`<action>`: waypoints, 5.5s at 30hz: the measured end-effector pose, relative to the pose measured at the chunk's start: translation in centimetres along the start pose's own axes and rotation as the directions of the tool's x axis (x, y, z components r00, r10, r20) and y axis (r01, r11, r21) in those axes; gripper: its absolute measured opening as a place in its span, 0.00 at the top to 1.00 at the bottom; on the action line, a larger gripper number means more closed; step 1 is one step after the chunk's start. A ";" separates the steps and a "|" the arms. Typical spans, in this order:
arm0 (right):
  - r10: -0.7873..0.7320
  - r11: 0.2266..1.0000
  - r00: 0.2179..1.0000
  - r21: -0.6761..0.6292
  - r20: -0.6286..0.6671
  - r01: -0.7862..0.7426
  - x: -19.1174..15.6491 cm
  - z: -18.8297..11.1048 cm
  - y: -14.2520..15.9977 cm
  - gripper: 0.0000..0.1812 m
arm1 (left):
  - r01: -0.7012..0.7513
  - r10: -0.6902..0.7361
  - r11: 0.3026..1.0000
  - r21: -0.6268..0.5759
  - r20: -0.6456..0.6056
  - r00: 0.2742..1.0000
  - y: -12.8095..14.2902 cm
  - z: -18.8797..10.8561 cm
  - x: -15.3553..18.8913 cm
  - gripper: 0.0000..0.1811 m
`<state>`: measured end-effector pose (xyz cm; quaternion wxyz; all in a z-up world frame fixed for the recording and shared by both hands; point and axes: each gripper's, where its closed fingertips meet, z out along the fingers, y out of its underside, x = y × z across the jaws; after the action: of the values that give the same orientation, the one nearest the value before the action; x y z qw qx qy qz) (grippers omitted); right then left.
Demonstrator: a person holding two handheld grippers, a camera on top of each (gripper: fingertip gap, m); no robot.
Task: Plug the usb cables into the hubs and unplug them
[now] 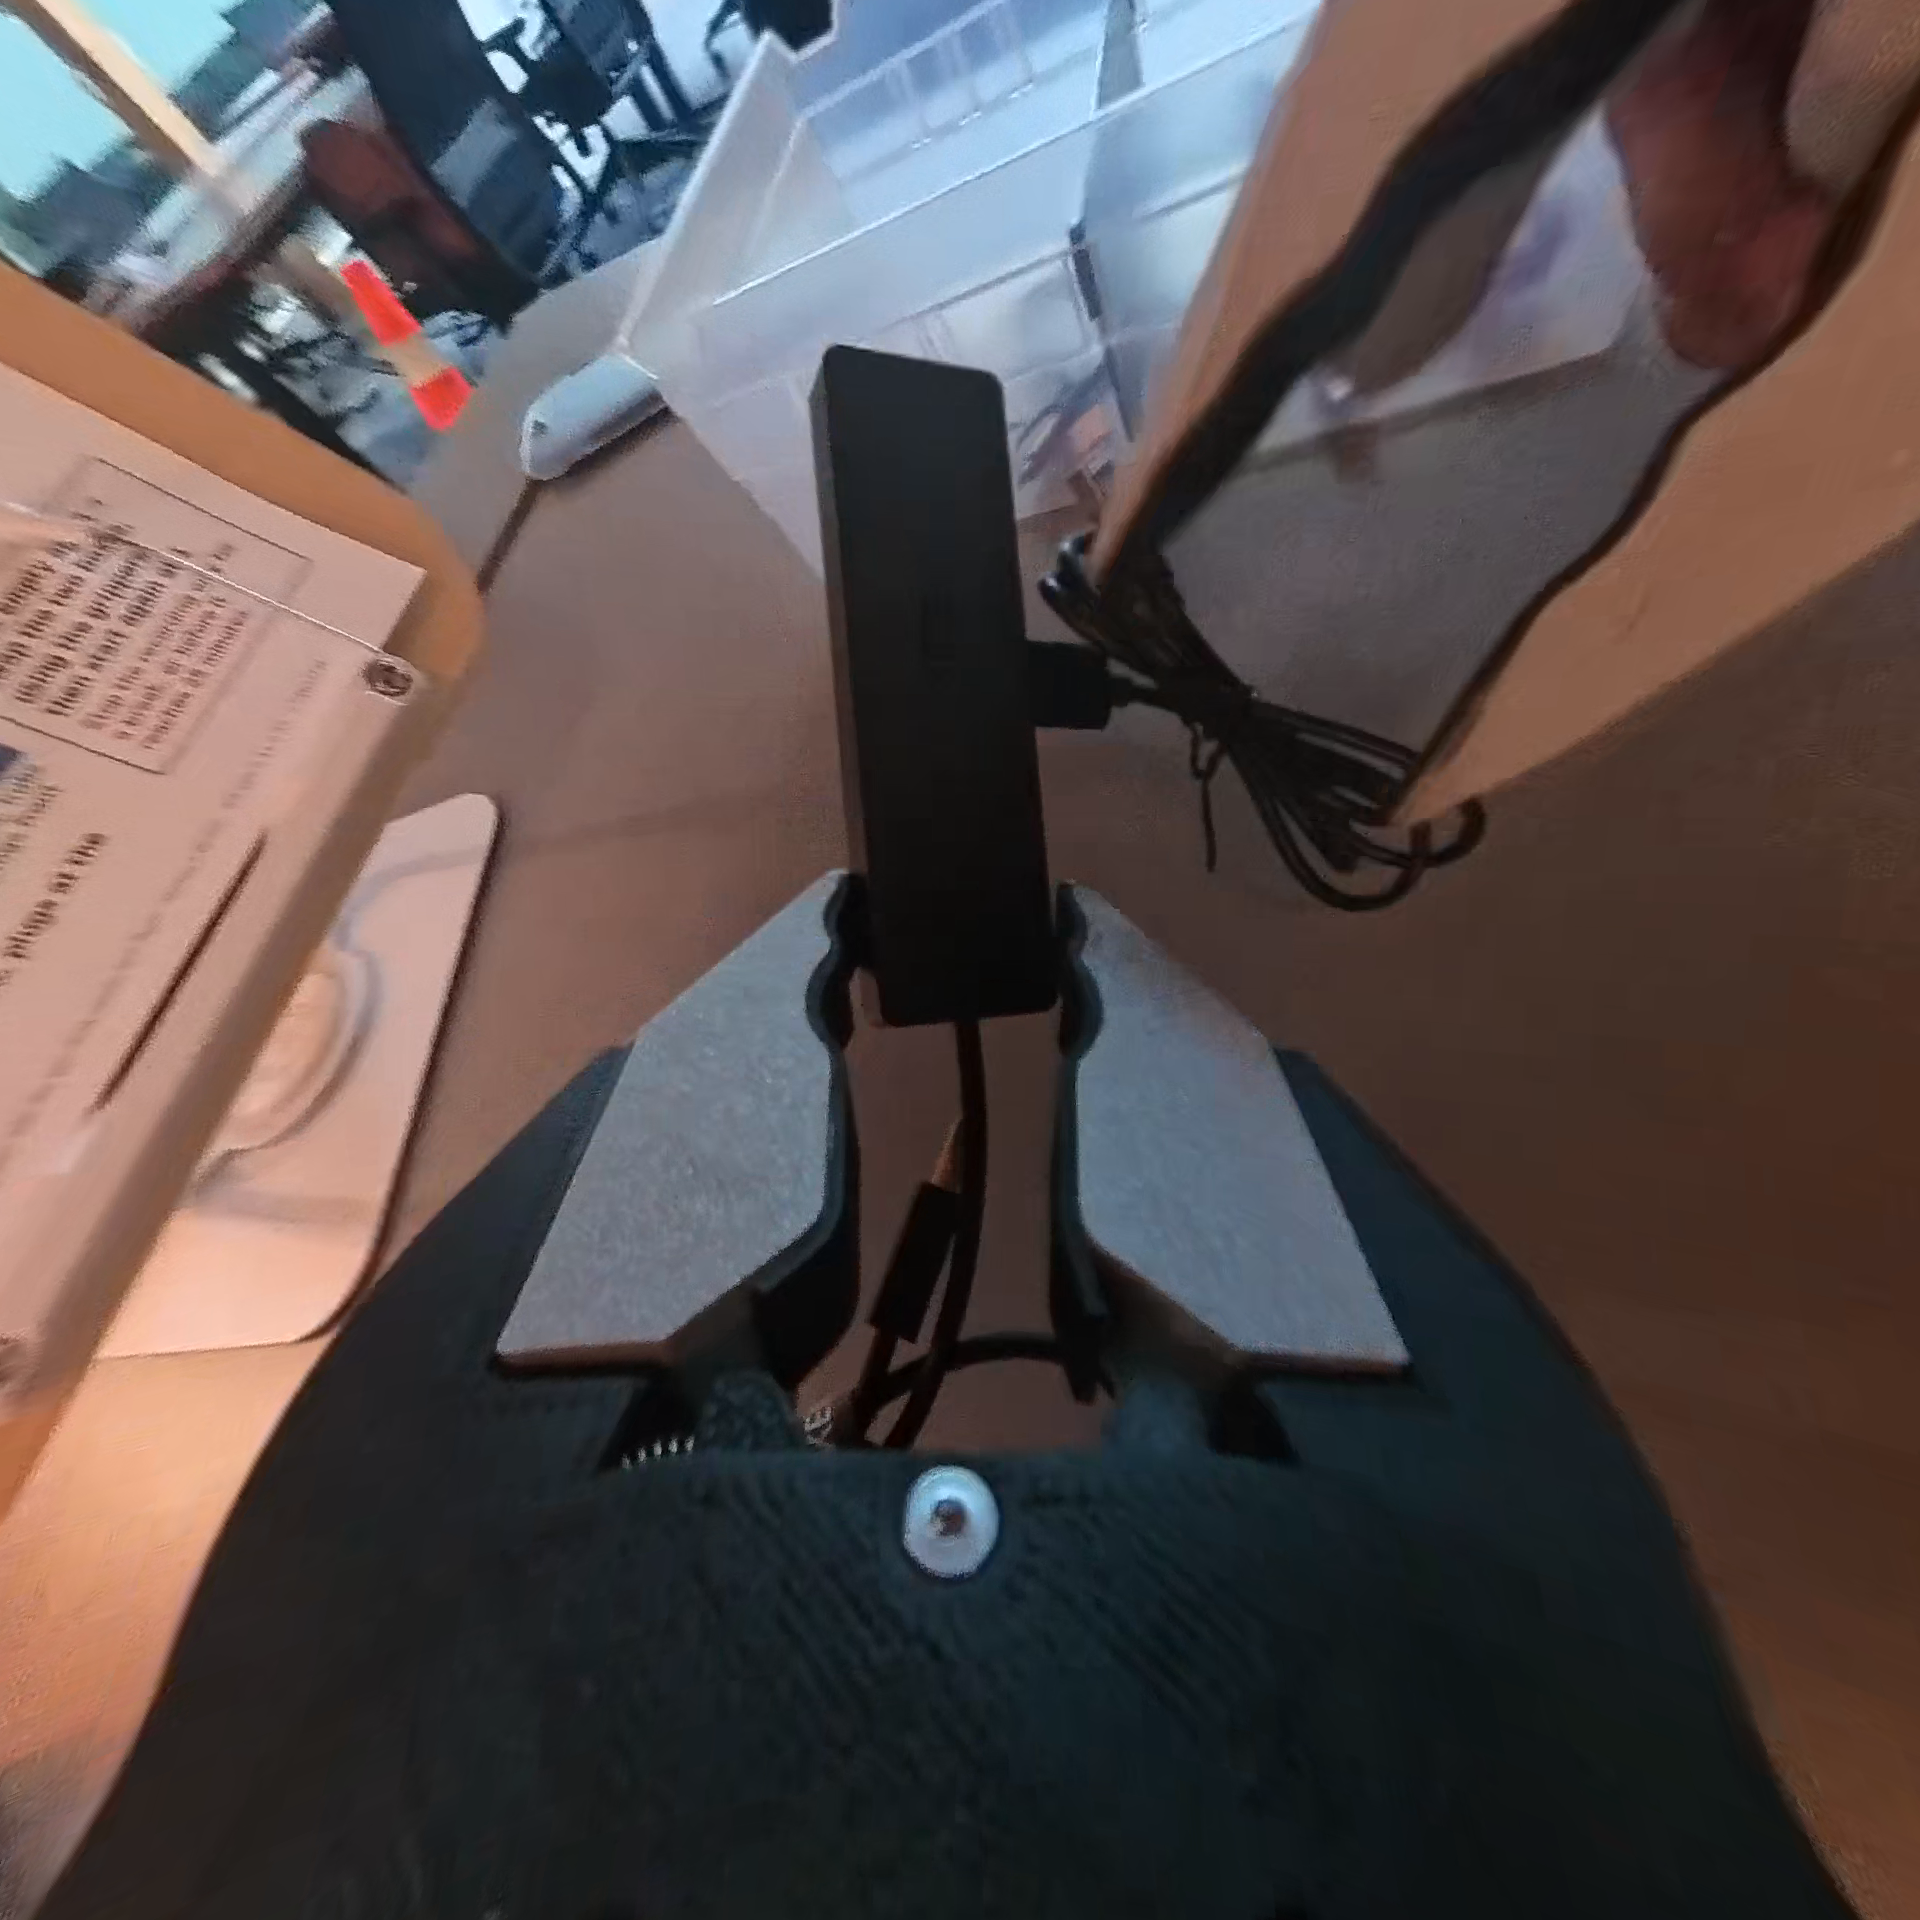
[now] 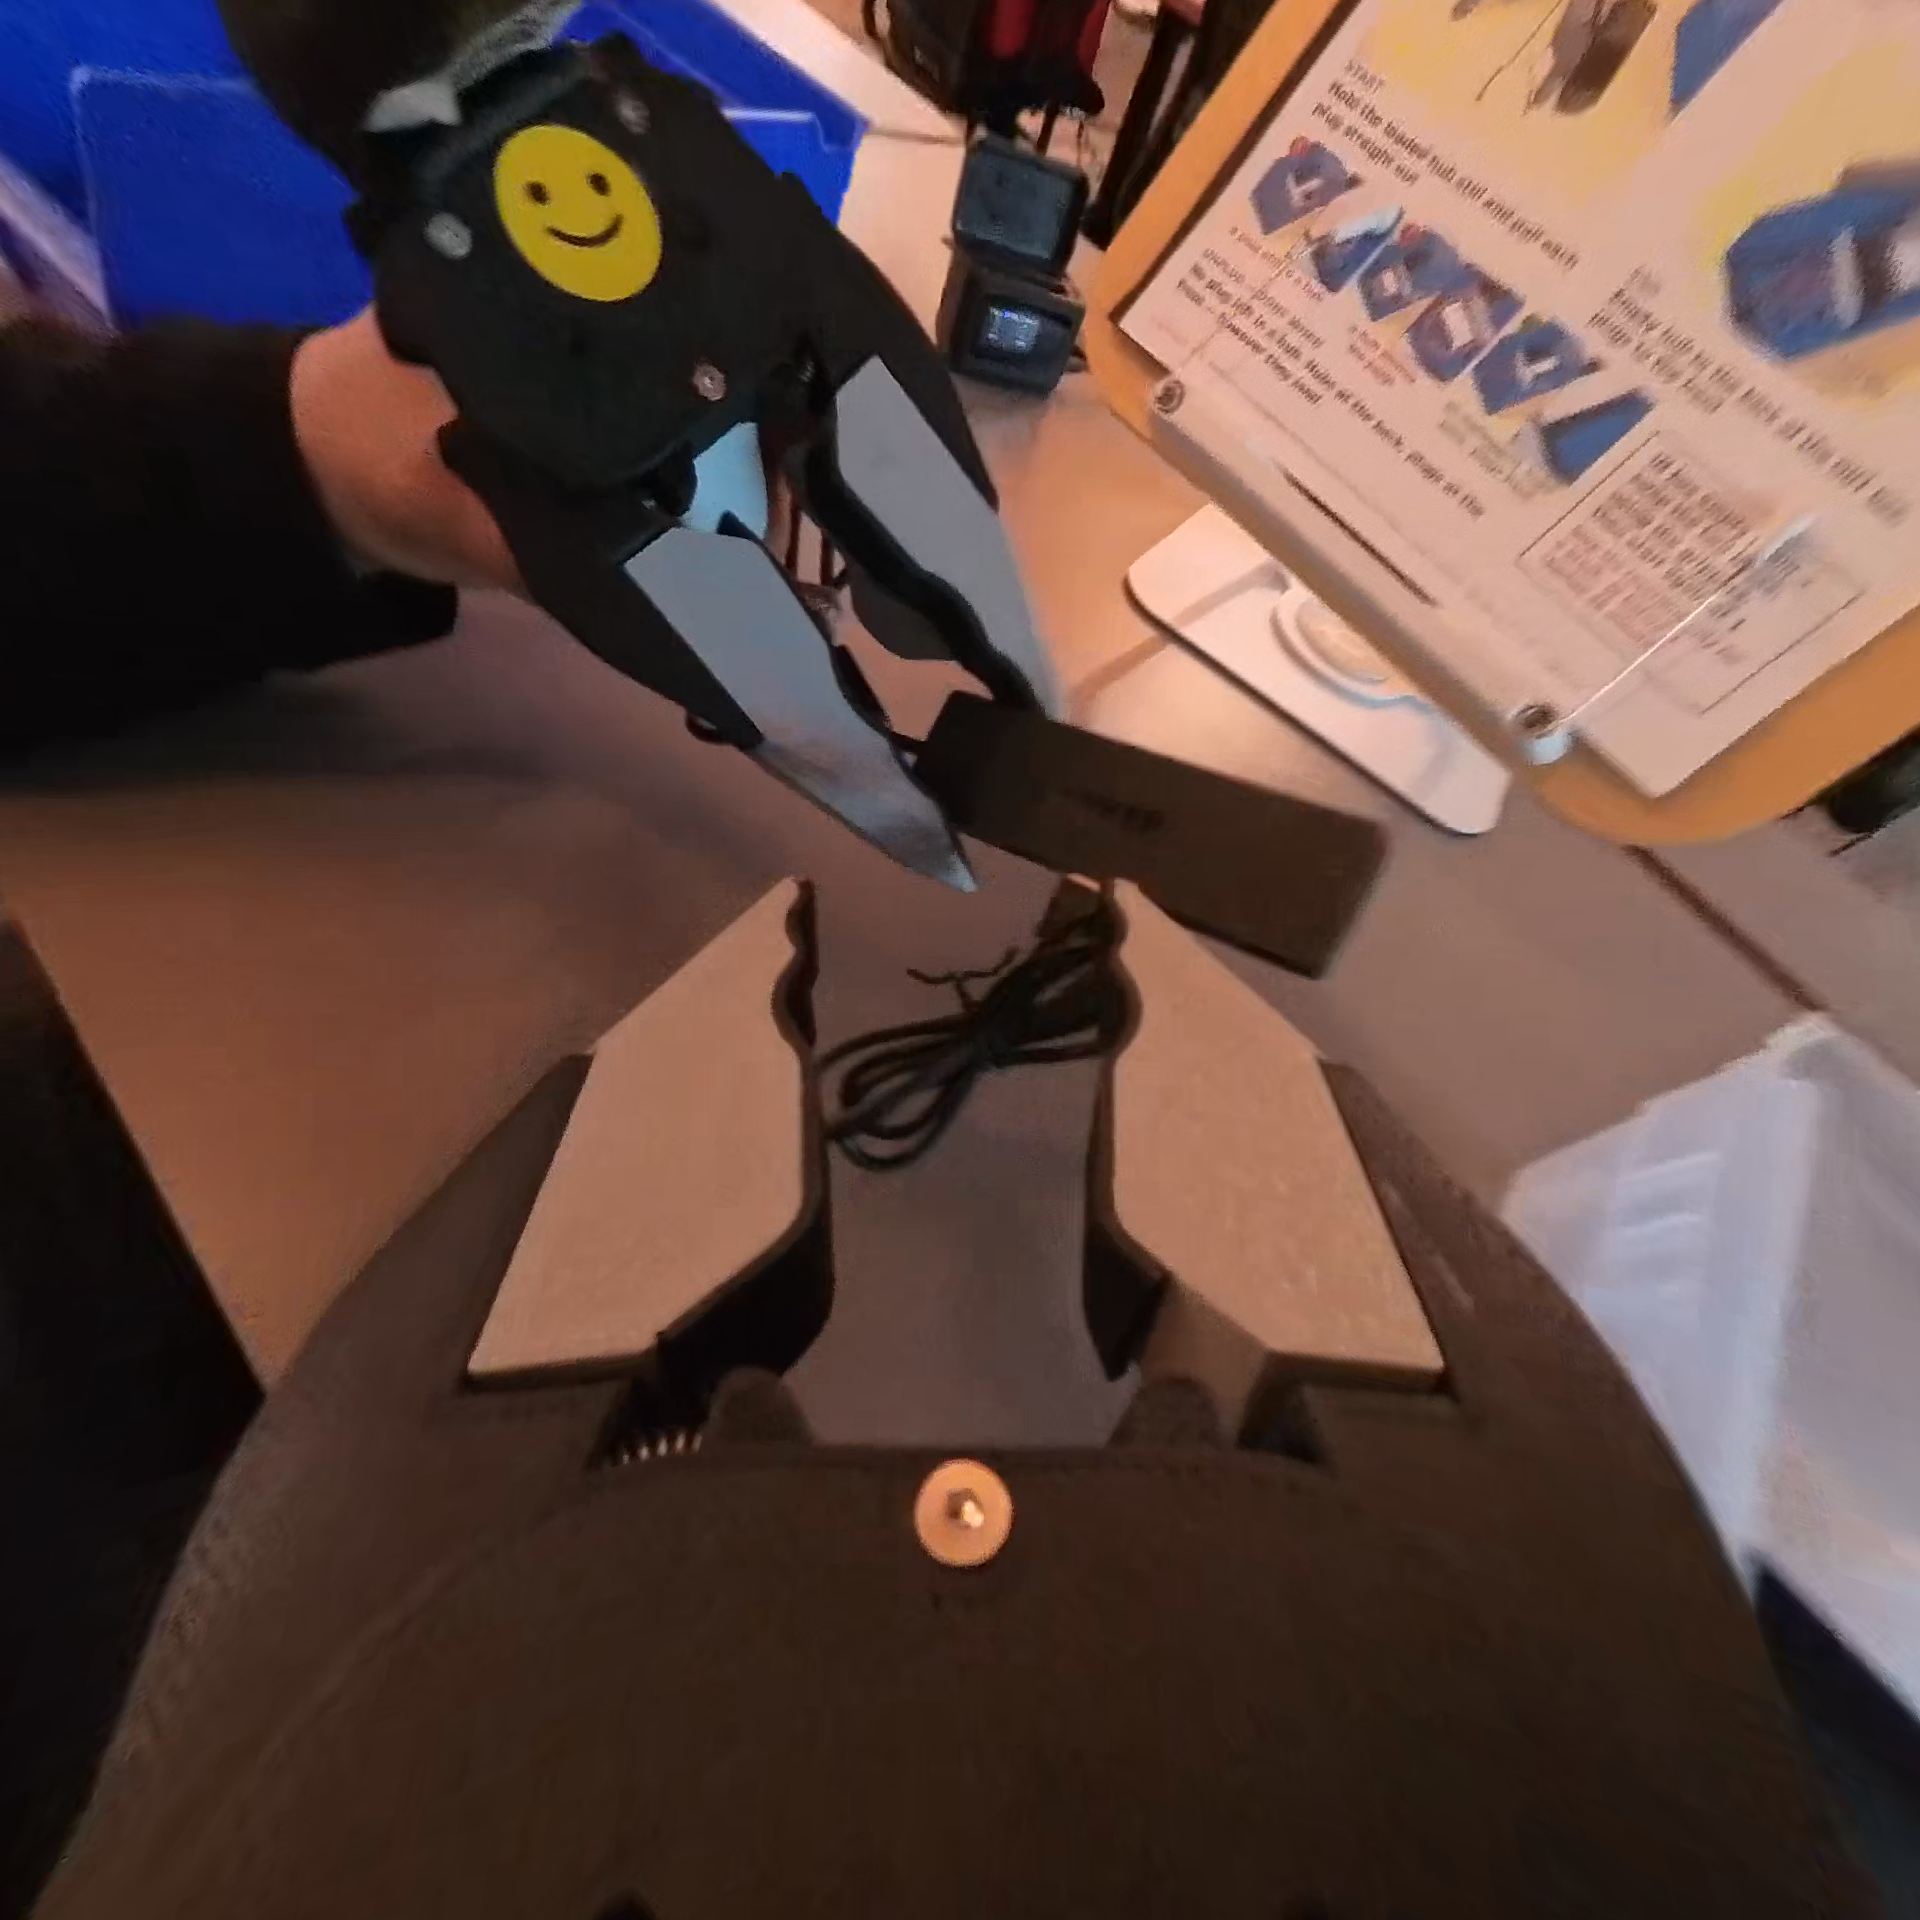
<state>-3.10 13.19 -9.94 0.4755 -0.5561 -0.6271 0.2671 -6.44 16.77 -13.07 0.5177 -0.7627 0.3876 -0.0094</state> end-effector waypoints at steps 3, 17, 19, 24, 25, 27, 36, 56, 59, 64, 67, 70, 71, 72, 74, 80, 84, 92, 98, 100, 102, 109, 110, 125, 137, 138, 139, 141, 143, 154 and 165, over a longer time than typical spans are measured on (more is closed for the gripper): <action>-0.122 0.991 0.992 -0.052 -0.006 0.122 1.0 -2.9 -0.4 0.77 | 0.095 -0.093 0.995 0.011 -0.143 0.985 0.0 0.0 1.4 0.81; -0.651 0.737 0.742 -0.364 -0.159 0.569 4.8 -4.8 3.6 0.60 | 0.258 -0.215 0.966 0.014 -0.513 0.831 -1.5 -1.6 6.0 0.80; -0.730 0.675 0.652 -0.369 -0.207 0.639 5.0 -4.7 3.0 0.60 | 0.272 -0.231 0.962 -0.003 -0.539 0.810 -1.4 -1.6 6.4 0.80; -0.819 0.566 0.555 -0.371 -0.147 0.737 3.1 -3.2 3.6 0.69 | 0.322 -0.298 0.943 -0.090 -0.660 0.690 -1.2 -2.1 8.4 0.80; -0.828 0.553 0.543 -0.364 -0.139 0.750 2.6 -2.9 3.6 0.72 | 0.325 -0.306 0.940 -0.105 -0.681 0.665 -1.2 -2.2 8.8 0.80; -0.848 0.522 0.516 -0.346 -0.118 0.779 1.5 -2.3 3.6 0.89 | 0.326 -0.313 0.938 -0.119 -0.694 0.648 -1.2 -2.2 9.3 0.80; -0.551 0.805 0.829 -0.320 -0.093 0.499 3.1 -1.5 5.1 0.94 | 0.271 -0.190 0.958 0.092 -0.503 0.843 -3.1 -2.4 5.4 0.63; 0.163 0.987 0.893 -0.083 0.419 -0.141 -2.4 -2.2 1.8 0.95 | 0.203 -0.076 0.951 0.232 -0.464 0.883 -4.9 -3.3 6.3 0.90; 0.145 0.989 0.912 -0.053 0.383 -0.135 -1.8 -1.9 2.0 0.93 | 0.200 -0.083 0.959 0.199 -0.480 0.873 -4.6 -2.9 6.6 0.94; 0.069 0.997 0.933 -0.010 0.354 -0.070 -1.5 -2.3 1.5 0.91 | 0.244 -0.111 0.950 0.196 -0.518 0.848 -5.0 -3.3 6.7 0.95; 0.033 0.999 0.949 0.001 0.314 -0.035 -0.8 -2.9 1.4 0.90 | 0.299 -0.156 0.936 0.186 -0.541 0.826 -5.0 -3.5 6.3 0.95; 0.044 0.998 0.952 0.023 0.303 -0.053 -0.2 -3.6 0.9 0.89 | 0.327 -0.180 0.927 0.184 -0.548 0.817 -5.1 -3.6 5.9 0.95; 0.055 0.997 0.951 0.028 0.304 -0.067 -0.1 -3.7 0.7 0.89 | 0.331 -0.182 0.925 0.186 -0.549 0.816 -5.2 -3.7 5.9 0.95; 0.066 0.996 0.950 0.034 0.304 -0.080 -0.1 -3.8 0.5 0.90 | 0.329 -0.180 0.926 0.187 -0.549 0.816 -5.2 -3.7 5.9 0.95; 0.075 0.995 0.954 0.046 0.289 -0.092 0.2 -3.8 0.1 0.89 | 0.317 -0.178 0.932 0.175 -0.540 0.822 -5.0 -3.5 6.0 0.95; 0.113 0.987 0.944 0.076 0.310 -0.143 0.2 -4.2 -0.7 0.89 | 0.309 -0.175 0.937 0.164 -0.543 0.821 -4.9 -3.3 6.2 0.95; 0.102 0.988 0.937 0.075 0.335 -0.134 -0.8 -3.6 -0.8 0.89 | 0.264 -0.130 0.949 0.171 -0.552 0.824 -4.9 -3.3 7.1 0.95; 0.118 0.976 0.928 0.129 0.354 -0.173 -0.9 -3.4 -1.5 0.89 | 0.269 -0.125 0.946 0.183 -0.561 0.818 -5.1 -3.5 7.2 0.95; 0.085 0.976 0.957 0.172 0.277 -0.137 -0.3 -3.1 -2.0 0.89 | 0.294 -0.150 0.937 0.187 -0.547 0.824 -5.3 -3.5 6.6 0.95; 0.086 0.980 0.963 0.155 0.256 -0.128 0.1 -3.1 -1.7 0.88 | 0.278 -0.147 0.943 0.182 -0.523 0.840 -5.0 -3.3 6.3 0.95; 0.091 0.985 0.968 0.120 0.235 -0.122 0.7 -3.4 -1.2 0.88 | 0.283 -0.160 0.941 0.185 -0.493 0.855 -5.0 -3.1 5.7 0.95; 0.102 0.980 0.965 0.142 0.241 -0.139 1.4 -5.7 -2.2 0.89 | 0.347 -0.257 0.926 0.146 -0.431 0.865 -4.1 -2.4 3.9 0.95; 0.100 0.978 0.956 0.148 0.275 -0.145 0.7 -5.7 -2.5 0.89 | 0.343 -0.253 0.928 0.143 -0.430 0.866 -4.0 -2.3 4.0 0.95; 0.006 0.999 0.979 0.046 0.202 -0.016 -1.1 -1.8 -0.5 0.91 | 0.201 -0.137 0.975 0.098 -0.448 0.883 -3.5 -1.6 6.5 0.95; 0.052 0.979 0.900 0.157 0.432 -0.132 -2.6 -3.3 -1.4 0.96 | 0.293 -0.162 0.950 0.112 -0.625 0.764 -4.6 -3.2 8.5 0.95; 0.079 0.972 0.884 0.160 0.460 -0.171 -2.6 -3.5 -1.6 0.97 | 0.308 -0.167 0.944 0.117 -0.636 0.753 -4.9 -3.3 8.6 0.95; 0.110 0.965 0.868 0.158 0.484 -0.211 -2.5 -3.6 -1.7 0.97 | 0.319 -0.170 0.939 0.127 -0.638 0.751 -5.2 -3.3 8.6 0.95; 0.168 0.945 0.834 0.155 0.526 -0.288 -2.2 -3.7 -1.9 0.97 | 0.331 -0.172 0.933 0.145 -0.628 0.759 -5.6 -3.2 8.5 0.95; 0.216 0.920 0.798 0.156 0.562 -0.359 -1.9 -3.8 -2.1 0.97 | 0.352 -0.184 0.924 0.152 -0.628 0.756 -5.9 -3.2 8.3 0.95; 0.183 0.958 0.818 0.087 0.545 -0.272 -2.0 -3.8 -0.5 0.98 | 0.320 -0.201 0.943 0.088 -0.615 0.762 -5.2 -2.2 9.1 0.95; 0.114 0.987 0.882 0.046 0.457 -0.151 -1.7 -3.7 0.2 0.97 | 0.287 -0.199 0.956 0.065 -0.576 0.793 -4.6 -1.6 8.8 0.95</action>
<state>0.17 10.87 -9.09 0.3191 -0.5007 -0.6698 0.4459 1.80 10.99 -12.07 0.4302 -0.7282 0.4196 -0.3296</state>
